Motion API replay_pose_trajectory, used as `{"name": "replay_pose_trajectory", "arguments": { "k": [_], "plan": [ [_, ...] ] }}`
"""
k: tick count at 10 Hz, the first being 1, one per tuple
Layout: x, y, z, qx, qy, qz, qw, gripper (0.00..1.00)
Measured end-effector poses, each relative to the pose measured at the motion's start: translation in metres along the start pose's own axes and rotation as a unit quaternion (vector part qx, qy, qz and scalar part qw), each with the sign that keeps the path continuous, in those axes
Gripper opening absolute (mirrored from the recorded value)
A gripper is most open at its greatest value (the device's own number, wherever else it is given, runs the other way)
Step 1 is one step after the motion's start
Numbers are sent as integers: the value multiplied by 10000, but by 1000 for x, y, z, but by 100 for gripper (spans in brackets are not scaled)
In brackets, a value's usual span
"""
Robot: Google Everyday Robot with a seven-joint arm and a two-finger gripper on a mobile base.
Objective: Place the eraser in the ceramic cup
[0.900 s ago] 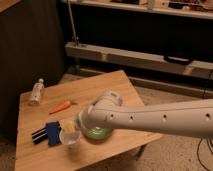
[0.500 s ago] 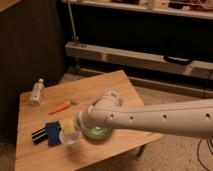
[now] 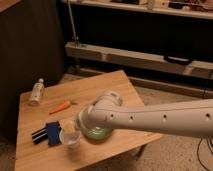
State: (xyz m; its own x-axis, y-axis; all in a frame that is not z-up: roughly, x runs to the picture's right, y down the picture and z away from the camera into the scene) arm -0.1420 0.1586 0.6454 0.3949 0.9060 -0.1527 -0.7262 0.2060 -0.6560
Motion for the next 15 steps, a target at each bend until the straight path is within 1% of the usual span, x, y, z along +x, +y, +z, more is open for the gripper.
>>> {"name": "replay_pose_trajectory", "arguments": {
  "k": [12,13,14,15],
  "plan": [
    [-1,-1,0,6,10,-4,10000,66],
    [-6,-2,-1,-15,126,-153,9998,66],
    [-16,-1,1,-58,263,-483,9985,66],
    [-32,1,5,-154,372,-977,9944,66]
  ]
}}
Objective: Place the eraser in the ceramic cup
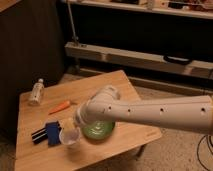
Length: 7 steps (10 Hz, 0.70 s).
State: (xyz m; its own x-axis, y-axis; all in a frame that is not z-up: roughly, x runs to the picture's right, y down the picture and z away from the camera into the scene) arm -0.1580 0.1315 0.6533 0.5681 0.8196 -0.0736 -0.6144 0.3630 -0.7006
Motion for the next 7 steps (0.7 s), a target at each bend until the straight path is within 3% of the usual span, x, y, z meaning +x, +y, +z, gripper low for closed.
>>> {"name": "replay_pose_trajectory", "arguments": {
  "k": [1,3,5,7],
  "plan": [
    [-25,-1,5,-109,105,-551,9984,66],
    [-66,-5,15,-248,297,-1241,9915,66],
    [-94,-18,23,-491,348,-1572,9857,66],
    [-103,-22,27,-586,326,-1678,9835,66]
  ]
}}
